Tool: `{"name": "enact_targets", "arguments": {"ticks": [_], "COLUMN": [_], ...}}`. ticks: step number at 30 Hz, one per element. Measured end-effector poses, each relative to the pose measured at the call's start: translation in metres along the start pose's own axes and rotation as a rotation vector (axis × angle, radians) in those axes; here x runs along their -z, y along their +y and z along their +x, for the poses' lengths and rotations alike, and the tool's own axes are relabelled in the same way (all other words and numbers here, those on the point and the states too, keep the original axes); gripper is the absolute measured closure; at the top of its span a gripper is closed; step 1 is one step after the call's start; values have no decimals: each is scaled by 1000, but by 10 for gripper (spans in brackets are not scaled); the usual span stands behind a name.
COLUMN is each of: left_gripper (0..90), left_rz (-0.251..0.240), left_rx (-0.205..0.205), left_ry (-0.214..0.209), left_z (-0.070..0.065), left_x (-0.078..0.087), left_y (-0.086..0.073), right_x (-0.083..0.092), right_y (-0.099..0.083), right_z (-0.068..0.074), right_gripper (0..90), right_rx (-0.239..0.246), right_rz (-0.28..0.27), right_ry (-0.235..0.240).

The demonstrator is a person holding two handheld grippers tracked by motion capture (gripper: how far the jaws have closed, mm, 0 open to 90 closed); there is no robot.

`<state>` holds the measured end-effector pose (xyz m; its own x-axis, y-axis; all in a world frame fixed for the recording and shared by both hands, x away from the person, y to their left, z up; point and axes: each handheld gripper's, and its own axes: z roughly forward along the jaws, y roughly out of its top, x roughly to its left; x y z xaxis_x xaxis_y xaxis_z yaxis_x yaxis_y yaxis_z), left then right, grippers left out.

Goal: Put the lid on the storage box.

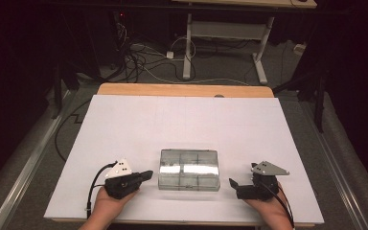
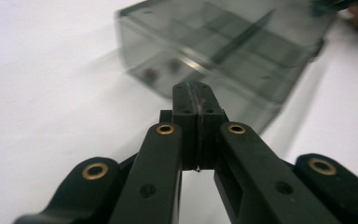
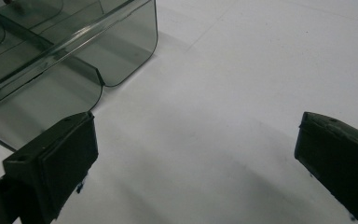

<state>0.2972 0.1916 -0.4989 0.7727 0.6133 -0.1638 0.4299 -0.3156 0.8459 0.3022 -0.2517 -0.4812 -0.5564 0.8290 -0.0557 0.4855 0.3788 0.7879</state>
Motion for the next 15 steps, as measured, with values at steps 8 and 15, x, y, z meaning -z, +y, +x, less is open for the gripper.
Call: {"name": "enact_targets", "arguments": {"ticks": [8, 15], "left_gripper": [874, 874], "left_rz": [12, 12], "left_rx": [23, 53], "left_ry": [110, 174], "left_z": [30, 50], "left_x": [18, 40], "left_y": [-6, -16], "right_x": [0, 0], "right_y": [1, 1], "right_z": [0, 1], "right_gripper": [0, 0], "right_rx": [-8, -1], "right_rz": [-10, -14], "right_ry": [1, -2]}}
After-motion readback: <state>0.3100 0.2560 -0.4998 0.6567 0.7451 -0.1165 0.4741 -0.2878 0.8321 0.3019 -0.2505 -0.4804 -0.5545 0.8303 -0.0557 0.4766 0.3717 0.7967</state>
